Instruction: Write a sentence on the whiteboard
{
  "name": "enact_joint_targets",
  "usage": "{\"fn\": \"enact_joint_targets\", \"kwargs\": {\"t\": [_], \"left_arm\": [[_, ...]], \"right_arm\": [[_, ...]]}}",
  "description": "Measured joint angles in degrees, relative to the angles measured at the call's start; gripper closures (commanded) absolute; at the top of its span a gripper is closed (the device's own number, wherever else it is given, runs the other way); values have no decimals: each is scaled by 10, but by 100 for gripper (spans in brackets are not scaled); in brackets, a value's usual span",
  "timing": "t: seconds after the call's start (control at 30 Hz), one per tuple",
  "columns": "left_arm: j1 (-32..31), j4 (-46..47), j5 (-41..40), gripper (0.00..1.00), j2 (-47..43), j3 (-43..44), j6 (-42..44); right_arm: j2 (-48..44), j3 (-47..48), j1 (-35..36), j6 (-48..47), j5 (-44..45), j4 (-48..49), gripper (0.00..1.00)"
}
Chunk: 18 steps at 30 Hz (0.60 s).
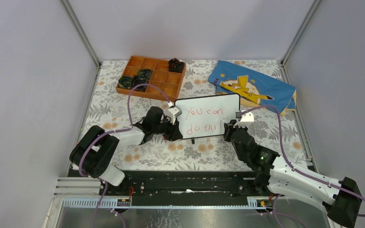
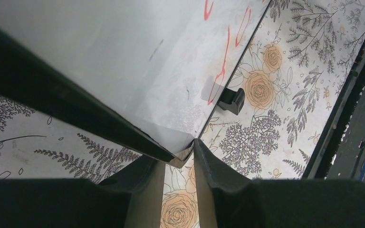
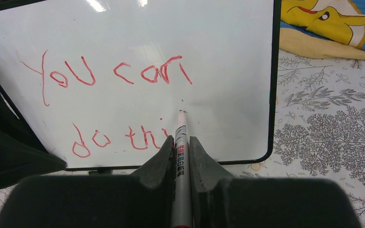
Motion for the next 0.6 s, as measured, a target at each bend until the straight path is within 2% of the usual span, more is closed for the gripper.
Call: {"fn": "enact_joint_targets", "kwargs": {"t": [0.6], "left_arm": [[0, 0, 0, 66, 0, 0, 4]], "right_arm": [[-14, -31, -1, 1, -42, 12, 100]]}}
